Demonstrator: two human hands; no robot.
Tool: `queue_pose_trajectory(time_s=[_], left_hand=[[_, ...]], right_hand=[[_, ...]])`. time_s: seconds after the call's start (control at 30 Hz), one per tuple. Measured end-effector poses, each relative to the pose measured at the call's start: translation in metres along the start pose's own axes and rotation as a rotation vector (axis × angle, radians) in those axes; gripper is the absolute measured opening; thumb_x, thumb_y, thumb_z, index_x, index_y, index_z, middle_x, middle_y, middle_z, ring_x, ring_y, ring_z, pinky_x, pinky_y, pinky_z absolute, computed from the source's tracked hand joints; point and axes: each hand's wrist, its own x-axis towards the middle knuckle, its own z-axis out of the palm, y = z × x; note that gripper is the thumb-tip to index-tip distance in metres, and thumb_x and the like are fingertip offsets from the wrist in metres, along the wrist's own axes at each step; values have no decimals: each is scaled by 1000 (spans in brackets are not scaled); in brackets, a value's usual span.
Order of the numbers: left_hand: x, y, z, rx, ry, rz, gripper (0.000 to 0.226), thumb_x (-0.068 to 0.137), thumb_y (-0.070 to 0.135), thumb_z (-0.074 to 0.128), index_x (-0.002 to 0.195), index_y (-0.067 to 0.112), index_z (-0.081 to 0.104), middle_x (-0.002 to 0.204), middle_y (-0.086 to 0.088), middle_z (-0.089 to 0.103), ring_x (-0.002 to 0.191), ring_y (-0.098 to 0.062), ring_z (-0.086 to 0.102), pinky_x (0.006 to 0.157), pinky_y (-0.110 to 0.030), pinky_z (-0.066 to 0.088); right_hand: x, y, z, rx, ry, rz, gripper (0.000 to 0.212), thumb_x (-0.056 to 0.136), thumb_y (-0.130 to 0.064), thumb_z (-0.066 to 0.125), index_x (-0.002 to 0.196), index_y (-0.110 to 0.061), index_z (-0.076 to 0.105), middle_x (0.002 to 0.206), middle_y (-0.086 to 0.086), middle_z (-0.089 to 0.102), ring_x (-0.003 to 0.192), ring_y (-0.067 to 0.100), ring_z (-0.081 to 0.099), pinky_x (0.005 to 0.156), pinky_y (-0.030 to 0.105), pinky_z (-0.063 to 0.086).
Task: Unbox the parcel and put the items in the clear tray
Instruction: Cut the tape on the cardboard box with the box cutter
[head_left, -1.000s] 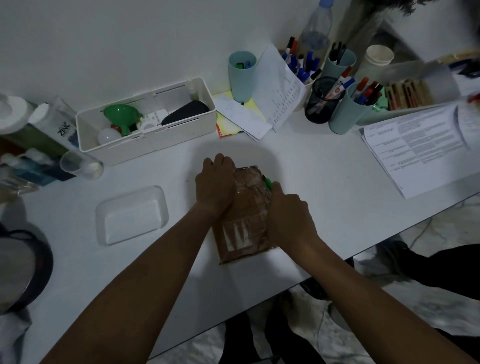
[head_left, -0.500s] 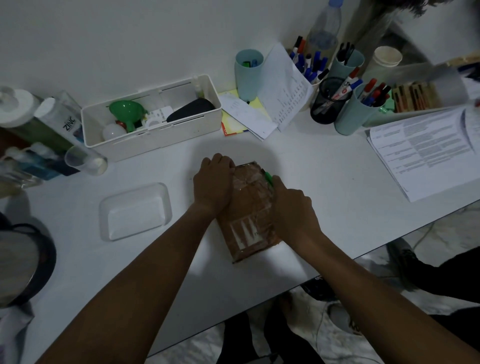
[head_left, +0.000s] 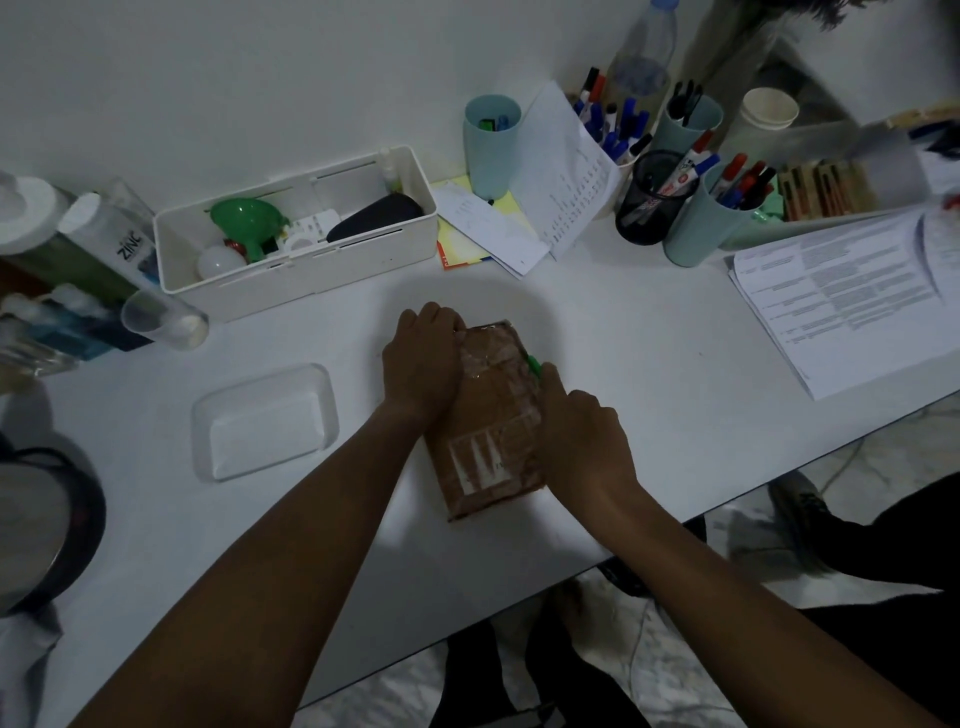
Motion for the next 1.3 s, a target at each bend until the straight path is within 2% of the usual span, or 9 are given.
queue_pose_trajectory(time_s=[0.17, 0.37, 0.53, 0.73, 0.9, 1.0, 1.07, 1.23, 1.3], left_hand=[[-2, 0, 1, 21, 18, 15, 14, 99, 20, 46, 98, 16, 59, 103, -4, 58, 99, -26, 50, 67, -35, 40], [-2, 0, 4, 52, 15, 8, 11, 98, 18, 47, 99, 15, 57, 104, -5, 56, 96, -27, 50, 65, -35, 42], [-3, 3, 8, 66, 34, -20, 12, 98, 16, 47, 101, 14, 58, 104, -6, 56, 94, -26, 49, 63, -31, 33], [-1, 1, 6, 63, 56, -45, 12, 97, 16, 46, 101, 13, 57, 104, -7, 56, 95, -27, 49, 65, -33, 33], [9, -7, 2, 13, 59, -67, 13, 99, 18, 46, 99, 13, 57, 105, -8, 57, 97, -28, 51, 71, -40, 44], [8, -10, 1, -27, 59, -51, 14, 100, 20, 46, 98, 13, 58, 104, -7, 57, 97, -27, 51, 74, -42, 48], [7, -12, 0, -35, 64, -44, 13, 100, 21, 47, 98, 14, 58, 103, -7, 57, 96, -26, 51, 74, -42, 49], [8, -13, 0, -1, 73, -49, 14, 100, 22, 46, 98, 15, 58, 103, -6, 57, 95, -25, 52, 71, -40, 48], [8, -11, 0, 5, 78, -58, 15, 100, 21, 45, 98, 15, 58, 104, -6, 57, 95, -26, 52, 70, -40, 46]], right_hand=[[10, -7, -3, 14, 44, -45, 66, 98, -25, 44, 155, -14, 12, 116, 18, 59, 100, 37, 62, 82, 39, 48], [14, -13, -6, -35, -15, -11, 68, 98, -20, 44, 156, -12, 8, 121, 21, 57, 103, 38, 61, 81, 39, 48], [-14, -9, 6, -108, -29, -1, 67, 103, -26, 41, 156, -12, 3, 130, 13, 55, 110, 26, 59, 90, 31, 47], [-33, 1, 12, -188, 16, 22, 59, 104, -13, 29, 157, -17, 3, 123, 7, 57, 105, 20, 60, 82, 29, 47], [-30, 10, -2, -76, 41, 19, 62, 97, -8, 39, 154, -19, 19, 107, 11, 62, 92, 28, 62, 68, 31, 42], [-18, 11, -10, -14, 10, 37, 62, 95, -11, 41, 152, -26, 23, 104, 10, 63, 90, 27, 63, 68, 29, 45], [-11, 11, -13, -11, 12, 27, 56, 94, -12, 42, 148, -26, 29, 97, 8, 64, 83, 26, 64, 65, 30, 50], [-7, 6, -14, -64, -20, 8, 44, 94, -10, 44, 136, -21, 39, 90, 9, 63, 78, 28, 64, 59, 29, 43], [-10, 10, -15, -70, -20, 0, 41, 90, -6, 44, 128, -20, 44, 78, 4, 57, 65, 21, 57, 53, 26, 40]])
